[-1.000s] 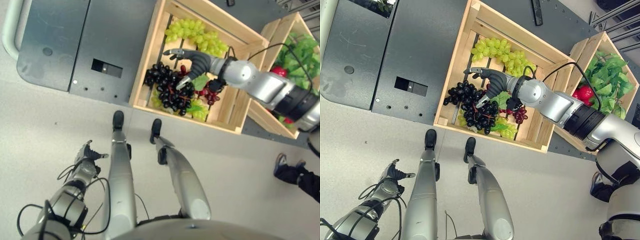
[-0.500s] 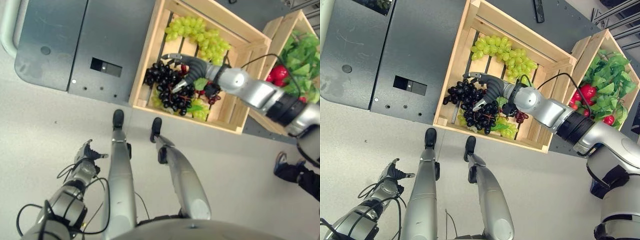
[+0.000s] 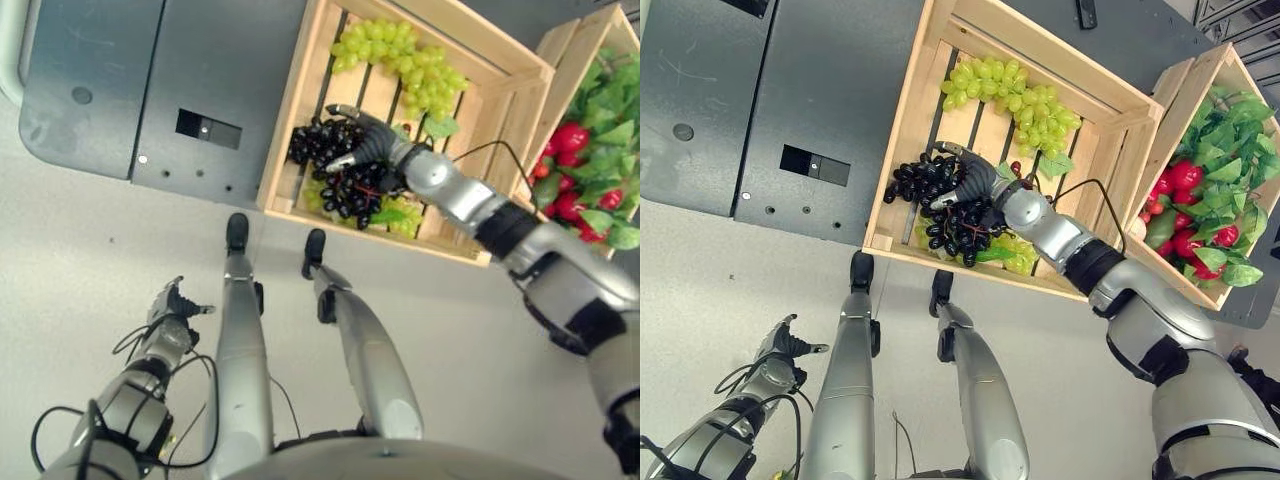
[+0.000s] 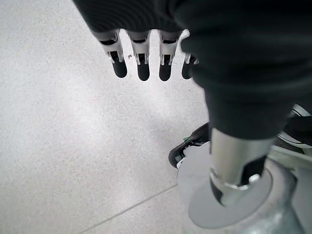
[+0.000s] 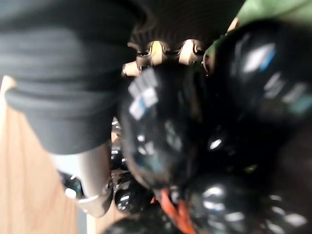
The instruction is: Pick up the fruits from the basket on one side to the basket on the other side
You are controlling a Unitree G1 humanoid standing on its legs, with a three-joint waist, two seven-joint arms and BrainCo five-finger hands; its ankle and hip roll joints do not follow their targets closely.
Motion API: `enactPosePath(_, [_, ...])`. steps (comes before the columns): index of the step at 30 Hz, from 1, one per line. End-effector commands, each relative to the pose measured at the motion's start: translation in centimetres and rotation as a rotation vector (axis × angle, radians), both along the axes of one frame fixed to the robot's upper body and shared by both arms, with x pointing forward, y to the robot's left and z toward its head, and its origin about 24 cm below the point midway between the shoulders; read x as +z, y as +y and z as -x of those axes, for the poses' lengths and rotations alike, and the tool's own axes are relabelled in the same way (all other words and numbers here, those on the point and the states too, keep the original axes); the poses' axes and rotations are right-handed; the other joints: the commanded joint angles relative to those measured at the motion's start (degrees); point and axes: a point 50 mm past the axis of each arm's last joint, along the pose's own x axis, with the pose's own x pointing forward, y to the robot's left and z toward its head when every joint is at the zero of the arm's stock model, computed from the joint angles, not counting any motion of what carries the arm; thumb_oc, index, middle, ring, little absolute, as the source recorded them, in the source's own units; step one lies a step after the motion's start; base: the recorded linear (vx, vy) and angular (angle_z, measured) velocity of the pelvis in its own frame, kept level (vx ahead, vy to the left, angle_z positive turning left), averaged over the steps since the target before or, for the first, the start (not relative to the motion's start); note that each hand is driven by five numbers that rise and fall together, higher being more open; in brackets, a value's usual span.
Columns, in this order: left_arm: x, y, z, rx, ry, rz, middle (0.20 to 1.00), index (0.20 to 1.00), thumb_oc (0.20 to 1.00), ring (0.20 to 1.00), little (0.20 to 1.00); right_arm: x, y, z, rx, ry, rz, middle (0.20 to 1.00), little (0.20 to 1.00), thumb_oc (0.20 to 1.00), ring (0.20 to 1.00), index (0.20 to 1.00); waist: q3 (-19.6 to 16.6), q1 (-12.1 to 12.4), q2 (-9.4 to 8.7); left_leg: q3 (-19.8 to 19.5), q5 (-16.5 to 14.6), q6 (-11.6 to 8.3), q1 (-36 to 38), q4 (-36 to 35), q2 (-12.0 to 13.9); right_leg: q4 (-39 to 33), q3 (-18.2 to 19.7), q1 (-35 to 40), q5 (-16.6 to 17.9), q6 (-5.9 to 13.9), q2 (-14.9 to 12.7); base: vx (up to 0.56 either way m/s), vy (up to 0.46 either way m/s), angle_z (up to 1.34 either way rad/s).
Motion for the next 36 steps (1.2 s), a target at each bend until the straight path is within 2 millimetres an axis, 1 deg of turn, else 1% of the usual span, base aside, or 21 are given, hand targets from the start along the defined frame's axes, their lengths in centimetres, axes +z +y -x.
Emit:
enactPosePath(1, [-0.2,-0.2,0.2,0.012,-0.006,-0.02,1.0,1.0,1.0,1.0,1.0,0.8,-1.2,-0.3,-0.064,-0.054,-0.008,1.0,1.0,1.0,1.0,1.0,4.58,2.64,-0.72,0.32,-2.67,0.84,-0.6,4.48,-2.78,0.93,-0.36,-2.32,5.8,2.82,-0.69,0.0,0.0,0.0])
enactPosePath(3, [-0.2,-0.2,0.2,0.012,-0.006,-0.02,1.0,1.0,1.0,1.0,1.0,0.8,-1.2,-0.3,-0.064,-0.054,-0.008,1.0,1.0,1.0,1.0,1.0,4.58,2.64,-0.72,0.32,-2.67,0.84,-0.6,4.48,-2.79,0.93,-0.36,-2.33,5.8,2.82,-0.69,0.0,0.0,0.0])
enactPosePath(4, [-0.2,-0.2,0.3,0.013,-0.004,-0.026,1.0,1.0,1.0,1.0,1.0,0.7,-0.8,-0.5,-0.073,-0.059,-0.018,1.0,1.0,1.0,1.0,1.0,4.58,2.61,-0.7,0.26,-2.77,0.85,-0.97,4.68,-2.82,1.1,-0.28,-2.71,5.73,2.8,-0.63,0.0,0.0,0.0])
enactPosePath(11, [-0.3,-0.4,0.1,0.013,-0.005,-0.026,1.0,1.0,1.0,1.0,1.0,0.5,0.0,-0.4,-0.068,-0.06,-0.027,1.0,1.0,1.0,1.0,1.0,4.58,2.48,-0.79,0.18,-3.19,0.95,-1.82,5.71,-2.91,1.64,-0.43,-3.42,5.51,2.7,-0.64,0.0,0.0,0.0])
enactPosePath(12, [-0.3,-0.4,0.1,0.013,-0.003,-0.029,1.0,1.0,1.0,1.0,1.0,0.6,0.0,-0.4,-0.065,-0.065,-0.013,0.875,0.875,0.875,0.875,0.875,4.58,2.43,-0.86,0.12,-3.26,0.96,-1.85,5.67,-2.89,1.64,-0.43,-3.48,5.53,2.7,-0.64,0.0,0.0,0.0])
enactPosePath(13, [-0.3,-0.4,0.1,0.012,-0.002,-0.031,1.0,1.0,1.0,1.0,1.0,0.7,0.2,-0.4,-0.06,-0.069,-0.011,0.805,0.805,0.805,0.805,0.805,4.58,2.42,-0.9,0.07,-3.25,0.94,-1.92,5.69,-2.86,1.66,-0.42,-3.54,5.53,2.73,-0.65,0.0,0.0,0.0])
enactPosePath(14, [-0.3,-0.4,0.1,0.013,-0.003,-0.031,1.0,1.0,1.0,1.0,1.0,0.8,0.4,-0.4,-0.052,-0.072,-0.004,0.2,0.2,0.2,0.2,0.2,4.58,2.4,-0.97,0.03,-3.27,0.94,-1.92,5.71,-2.88,1.64,-0.37,-3.54,5.56,2.72,-0.61,0.0,0.0,0.0])
enactPosePath(23, [-0.3,-0.3,0.2,0.022,-0.002,-0.029,1.0,1.0,1.0,1.0,1.0,1.4,1.0,-0.3,-0.026,-0.083,0.008,0.2,0.2,0.2,0.2,0.2,4.58,2.47,-1.08,0.08,-3.36,1.08,-2.2,5.97,-2.9,1.8,-0.36,-3.81,5.57,2.75,-0.56,0.0,0.0,0.0])
enactPosePath(36, [-0.3,-0.4,0.2,0.029,-0.002,-0.023,1.0,1.0,1.0,1.0,1.0,1.9,0.9,-0.4,-0.022,-0.092,0.013,0.2,0.2,0.2,0.2,0.2,4.58,2.48,-1.16,0.09,-3.35,1.12,-2.16,5.95,-2.96,2.12,-0.37,-3.9,5.54,2.74,-0.63,0.0,0.0,0.0])
